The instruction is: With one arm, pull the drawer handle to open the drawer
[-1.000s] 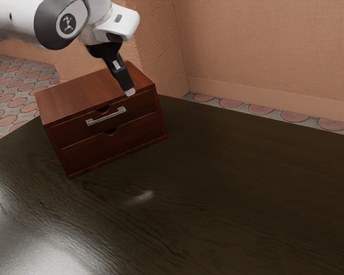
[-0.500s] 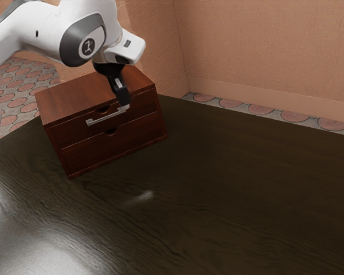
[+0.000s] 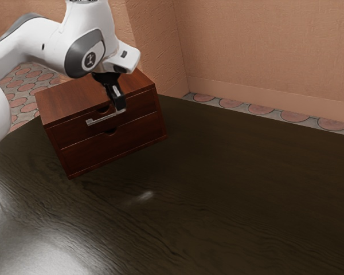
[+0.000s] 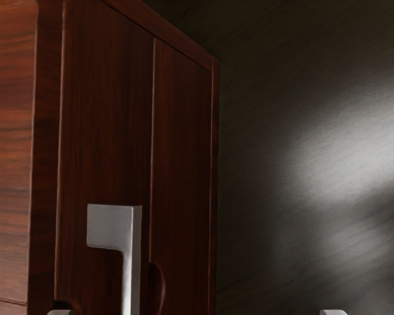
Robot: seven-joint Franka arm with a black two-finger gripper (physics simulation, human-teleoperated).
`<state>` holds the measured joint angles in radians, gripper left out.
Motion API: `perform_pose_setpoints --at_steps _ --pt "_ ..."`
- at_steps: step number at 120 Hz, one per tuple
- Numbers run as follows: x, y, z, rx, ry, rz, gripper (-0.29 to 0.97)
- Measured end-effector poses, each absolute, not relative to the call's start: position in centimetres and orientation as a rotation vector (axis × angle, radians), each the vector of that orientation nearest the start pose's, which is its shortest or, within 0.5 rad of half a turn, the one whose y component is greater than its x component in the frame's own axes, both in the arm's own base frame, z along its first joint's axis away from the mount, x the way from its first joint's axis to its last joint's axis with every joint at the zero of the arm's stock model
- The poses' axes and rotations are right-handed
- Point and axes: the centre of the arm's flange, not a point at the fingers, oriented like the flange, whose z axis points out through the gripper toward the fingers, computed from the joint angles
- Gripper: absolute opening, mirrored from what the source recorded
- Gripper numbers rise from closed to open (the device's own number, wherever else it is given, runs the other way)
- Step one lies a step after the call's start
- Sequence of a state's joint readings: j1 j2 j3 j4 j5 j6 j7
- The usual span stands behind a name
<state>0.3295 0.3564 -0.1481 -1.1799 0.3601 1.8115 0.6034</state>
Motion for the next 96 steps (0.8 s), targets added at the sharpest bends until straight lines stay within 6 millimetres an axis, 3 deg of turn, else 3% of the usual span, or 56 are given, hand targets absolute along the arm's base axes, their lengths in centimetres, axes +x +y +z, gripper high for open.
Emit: perform_pose_setpoints --at_steps 67,96 --pt "66.2 21.5 59.8 -2.644 0.583 -0.149 0.29" --pt "66.5 21.6 58.2 -2.649 0.604 -0.138 0.16"
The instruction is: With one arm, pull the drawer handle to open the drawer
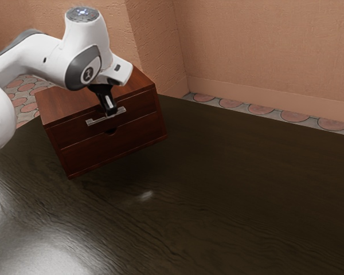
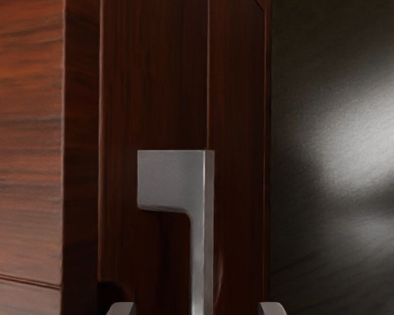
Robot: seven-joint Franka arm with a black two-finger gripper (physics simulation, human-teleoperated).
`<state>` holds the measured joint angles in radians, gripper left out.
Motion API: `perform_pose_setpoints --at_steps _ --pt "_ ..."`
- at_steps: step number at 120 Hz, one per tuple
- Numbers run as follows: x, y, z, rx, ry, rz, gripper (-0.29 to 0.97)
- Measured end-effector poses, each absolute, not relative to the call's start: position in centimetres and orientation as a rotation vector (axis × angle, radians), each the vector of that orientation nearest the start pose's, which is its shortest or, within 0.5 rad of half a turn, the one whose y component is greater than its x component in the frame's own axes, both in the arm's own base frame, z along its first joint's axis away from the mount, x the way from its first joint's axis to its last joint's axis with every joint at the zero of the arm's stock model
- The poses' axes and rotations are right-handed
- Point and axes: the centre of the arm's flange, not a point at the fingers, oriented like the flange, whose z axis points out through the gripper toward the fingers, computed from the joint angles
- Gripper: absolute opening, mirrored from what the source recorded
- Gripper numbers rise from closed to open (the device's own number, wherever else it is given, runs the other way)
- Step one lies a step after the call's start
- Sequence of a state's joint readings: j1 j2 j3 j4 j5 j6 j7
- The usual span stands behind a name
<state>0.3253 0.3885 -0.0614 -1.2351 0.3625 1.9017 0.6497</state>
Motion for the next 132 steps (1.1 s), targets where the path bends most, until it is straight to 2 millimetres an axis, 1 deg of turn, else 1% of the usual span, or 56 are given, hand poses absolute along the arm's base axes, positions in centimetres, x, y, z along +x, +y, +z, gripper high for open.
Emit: perform_pose_setpoints --at_steps 15,35,43,58,85,112,132 --pt "66.5 21.6 57.3 -2.651 0.615 -0.130 0.11" --pt "66.6 21.5 57.1 -2.648 0.622 -0.137 0.05" --pt "66.6 21.8 57.0 -2.646 0.617 -0.136 0.04" --pt "66.3 22.7 56.6 -2.644 0.603 -0.127 0.03" --pt "66.8 22.9 55.6 -2.645 0.611 -0.124 0.03" --pt "66.7 22.6 55.1 -2.653 0.618 -0.121 0.02" --pt "65.7 21.9 55.2 -2.662 0.627 -0.116 0.03"
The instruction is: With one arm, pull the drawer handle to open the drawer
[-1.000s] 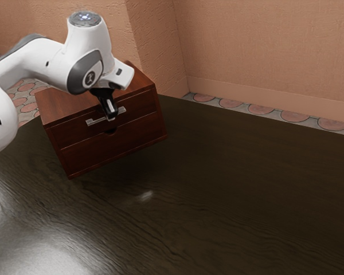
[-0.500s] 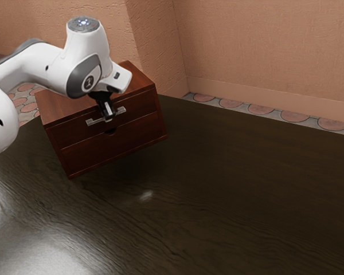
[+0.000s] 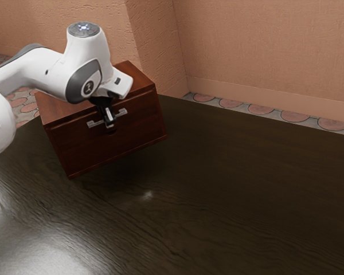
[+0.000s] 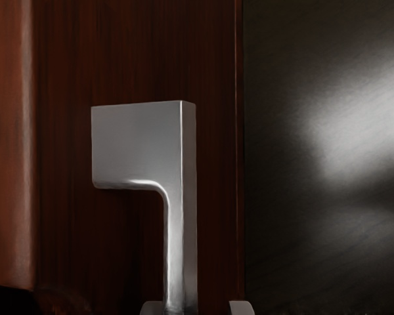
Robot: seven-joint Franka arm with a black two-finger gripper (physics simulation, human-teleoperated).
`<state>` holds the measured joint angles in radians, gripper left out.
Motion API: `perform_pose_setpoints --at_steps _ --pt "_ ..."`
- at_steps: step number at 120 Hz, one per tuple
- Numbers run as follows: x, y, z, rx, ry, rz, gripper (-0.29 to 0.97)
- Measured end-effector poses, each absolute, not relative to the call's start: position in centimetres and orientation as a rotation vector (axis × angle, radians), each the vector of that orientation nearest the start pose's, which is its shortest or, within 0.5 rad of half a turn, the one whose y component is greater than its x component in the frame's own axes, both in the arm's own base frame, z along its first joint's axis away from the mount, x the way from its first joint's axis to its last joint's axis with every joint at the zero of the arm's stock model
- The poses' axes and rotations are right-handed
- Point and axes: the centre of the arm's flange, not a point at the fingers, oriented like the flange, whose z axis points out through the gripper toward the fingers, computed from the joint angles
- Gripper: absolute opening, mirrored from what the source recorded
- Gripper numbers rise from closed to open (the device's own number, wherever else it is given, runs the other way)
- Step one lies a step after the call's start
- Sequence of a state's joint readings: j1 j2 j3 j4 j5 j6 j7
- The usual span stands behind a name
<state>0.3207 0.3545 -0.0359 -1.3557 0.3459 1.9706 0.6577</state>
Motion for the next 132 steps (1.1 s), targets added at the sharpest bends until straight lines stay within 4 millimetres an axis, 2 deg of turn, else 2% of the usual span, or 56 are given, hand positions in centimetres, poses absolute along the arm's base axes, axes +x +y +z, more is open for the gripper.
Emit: perform_pose_setpoints --at_steps 43,132 --pt "63.3 20.8 55.9 -2.674 0.635 -0.121 0.03" --pt "61.4 17.2 55.9 -2.695 0.689 -0.153 0.03"
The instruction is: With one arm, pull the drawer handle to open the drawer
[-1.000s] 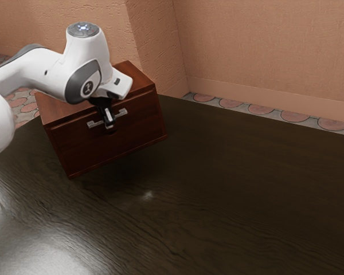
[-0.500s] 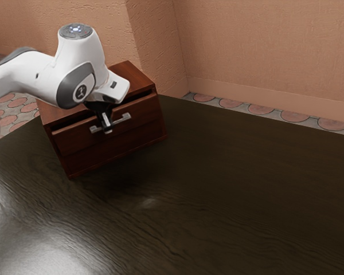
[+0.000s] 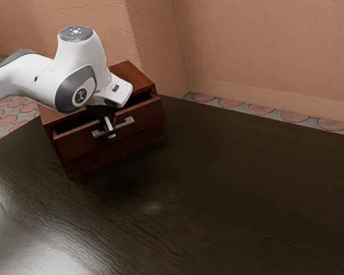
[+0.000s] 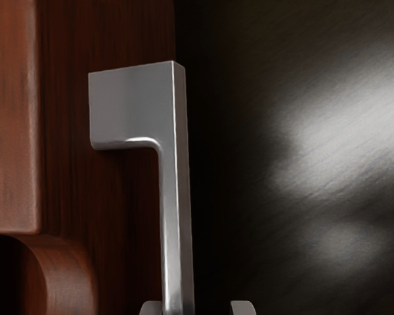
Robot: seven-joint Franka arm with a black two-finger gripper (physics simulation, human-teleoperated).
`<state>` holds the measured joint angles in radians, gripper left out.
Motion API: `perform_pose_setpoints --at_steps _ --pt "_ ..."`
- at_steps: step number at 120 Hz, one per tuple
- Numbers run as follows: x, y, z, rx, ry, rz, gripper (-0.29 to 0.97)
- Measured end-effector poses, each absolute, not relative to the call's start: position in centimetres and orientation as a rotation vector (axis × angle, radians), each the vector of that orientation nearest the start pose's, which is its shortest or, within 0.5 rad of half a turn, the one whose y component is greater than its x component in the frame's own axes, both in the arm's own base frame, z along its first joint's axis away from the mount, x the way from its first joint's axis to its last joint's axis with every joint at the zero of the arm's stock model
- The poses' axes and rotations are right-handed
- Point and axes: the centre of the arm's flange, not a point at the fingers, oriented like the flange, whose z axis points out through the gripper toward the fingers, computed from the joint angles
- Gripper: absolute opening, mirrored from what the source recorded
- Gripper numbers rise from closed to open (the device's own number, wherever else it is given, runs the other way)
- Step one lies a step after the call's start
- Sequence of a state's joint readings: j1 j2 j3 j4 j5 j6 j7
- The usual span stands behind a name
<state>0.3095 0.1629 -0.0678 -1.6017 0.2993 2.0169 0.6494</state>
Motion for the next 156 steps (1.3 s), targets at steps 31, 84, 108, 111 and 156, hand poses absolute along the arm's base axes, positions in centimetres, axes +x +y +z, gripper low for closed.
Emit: perform_pose_setpoints --at_steps 31,84,108,111,156 --pt "61.2 15.8 56.3 -2.695 0.712 -0.169 0.03" --pt "59.5 13.7 56.3 -2.703 0.740 -0.168 0.03" --pt "58.7 12.9 56.4 -2.706 0.748 -0.169 0.03" --pt "58.6 12.8 56.4 -2.707 0.747 -0.170 0.03" --pt "57.5 12.2 56.6 -2.719 0.743 -0.182 0.03"
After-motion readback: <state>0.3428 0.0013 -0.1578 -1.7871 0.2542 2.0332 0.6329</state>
